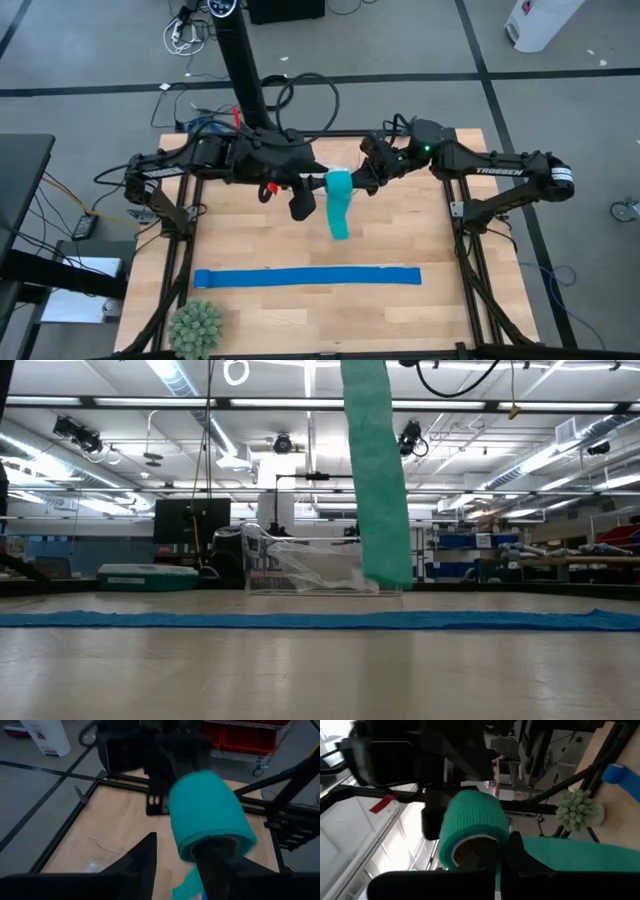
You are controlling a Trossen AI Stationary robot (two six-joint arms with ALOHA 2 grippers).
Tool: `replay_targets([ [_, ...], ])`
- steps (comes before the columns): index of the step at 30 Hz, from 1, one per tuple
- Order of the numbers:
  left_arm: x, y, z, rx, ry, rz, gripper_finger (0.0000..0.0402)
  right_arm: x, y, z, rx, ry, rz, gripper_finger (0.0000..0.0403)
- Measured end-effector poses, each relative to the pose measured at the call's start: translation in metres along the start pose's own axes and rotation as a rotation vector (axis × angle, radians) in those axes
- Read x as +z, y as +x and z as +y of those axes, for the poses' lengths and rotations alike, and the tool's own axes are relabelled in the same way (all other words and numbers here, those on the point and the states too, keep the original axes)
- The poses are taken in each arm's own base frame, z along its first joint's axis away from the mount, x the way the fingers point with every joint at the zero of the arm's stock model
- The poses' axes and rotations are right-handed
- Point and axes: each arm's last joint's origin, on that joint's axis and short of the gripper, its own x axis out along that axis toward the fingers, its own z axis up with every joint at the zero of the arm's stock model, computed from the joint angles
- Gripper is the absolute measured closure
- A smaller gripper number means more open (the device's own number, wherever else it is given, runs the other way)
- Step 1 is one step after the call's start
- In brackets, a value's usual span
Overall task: Roll bandage
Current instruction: Roll the green bandage
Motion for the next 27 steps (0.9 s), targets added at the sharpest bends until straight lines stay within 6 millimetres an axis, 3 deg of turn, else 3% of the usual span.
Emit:
replay_targets([
  [3,0.003,0.000,-0.001,-0.007,0.016,-0.032,0.0284,-0.002,0.002,0.000,0.002,-0.014,-0.014,0.0403],
  [6,0.004,0.000,-0.003,-0.020,0.018,-0.042,0.0359,-0.002,0.002,0.001,0.005,-0.044,-0.021,0.0401],
  [8,0.004,0.000,-0.003,-0.033,0.011,-0.040,0.0383,-0.002,0.002,0.001,0.007,-0.058,-0.022,0.0395],
  [15,0.008,0.002,0.005,-0.073,-0.144,-0.046,0.0385,0.004,-0.009,0.009,0.045,-0.142,-0.013,0.0359],
  [21,0.019,0.001,0.011,-0.210,-0.295,-0.107,0.0385,-0.002,-0.029,0.040,0.055,-0.398,-0.052,0.0355],
  [27,0.022,0.006,0.028,-0.286,-0.417,-0.071,0.0385,-0.012,-0.044,0.069,-0.110,-0.649,-0.140,0.0364],
])
